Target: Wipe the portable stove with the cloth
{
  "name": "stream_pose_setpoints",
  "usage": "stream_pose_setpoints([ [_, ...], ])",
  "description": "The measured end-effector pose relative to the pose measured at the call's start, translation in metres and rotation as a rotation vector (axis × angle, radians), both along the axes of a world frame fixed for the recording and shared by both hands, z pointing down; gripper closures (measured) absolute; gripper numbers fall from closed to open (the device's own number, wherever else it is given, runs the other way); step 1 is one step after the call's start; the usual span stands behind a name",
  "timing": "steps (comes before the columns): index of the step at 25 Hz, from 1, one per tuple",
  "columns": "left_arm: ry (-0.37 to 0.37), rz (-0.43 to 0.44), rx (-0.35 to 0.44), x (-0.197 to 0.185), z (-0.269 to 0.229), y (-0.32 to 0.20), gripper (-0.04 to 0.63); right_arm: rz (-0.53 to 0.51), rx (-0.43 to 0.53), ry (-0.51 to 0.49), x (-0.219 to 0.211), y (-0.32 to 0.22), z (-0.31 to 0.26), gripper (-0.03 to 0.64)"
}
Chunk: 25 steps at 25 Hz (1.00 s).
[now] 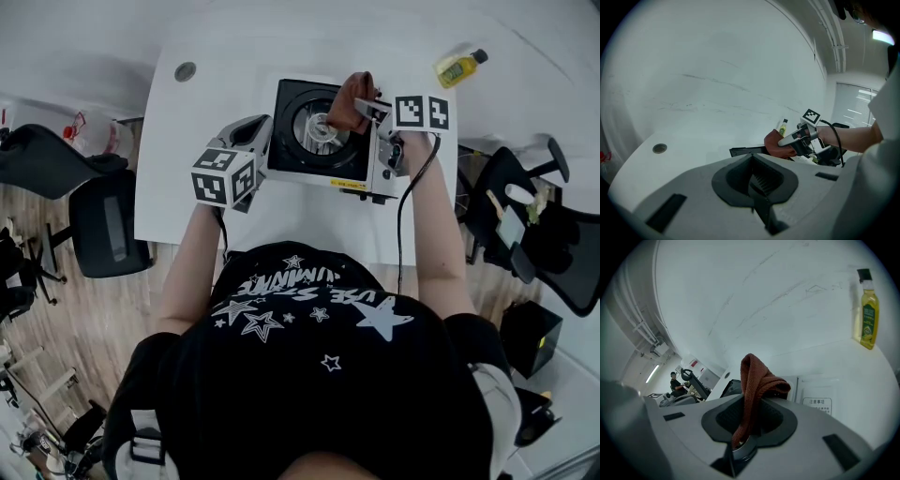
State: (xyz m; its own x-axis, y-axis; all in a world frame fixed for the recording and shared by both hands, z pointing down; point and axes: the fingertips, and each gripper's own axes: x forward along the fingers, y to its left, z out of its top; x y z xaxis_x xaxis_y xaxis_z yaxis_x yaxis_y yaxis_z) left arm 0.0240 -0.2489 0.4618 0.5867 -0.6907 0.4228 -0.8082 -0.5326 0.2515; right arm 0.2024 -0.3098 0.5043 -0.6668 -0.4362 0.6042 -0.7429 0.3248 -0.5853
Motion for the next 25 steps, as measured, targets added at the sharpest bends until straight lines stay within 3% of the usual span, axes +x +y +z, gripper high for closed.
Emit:
stream_pose_setpoints([
  [10, -0.009, 0.005, 0.007, 0.015, -0.004, 0.005, 0.586, 0.005, 0.023, -0.043, 0.012, 0.005, -0.009, 0.55],
  [13, -0.007, 0.008, 0.008, 0.019, -0.004, 0.005, 0.586, 0.042, 0.031, -0.004, 0.032, 0.002, -0.005, 0.552],
  [25, 0.001, 0.014, -0.001, 0.034, 0.0, 0.008, 0.586, 0.159, 0.012, -0.029, 0.097, 0.012, -0.002, 0.552],
])
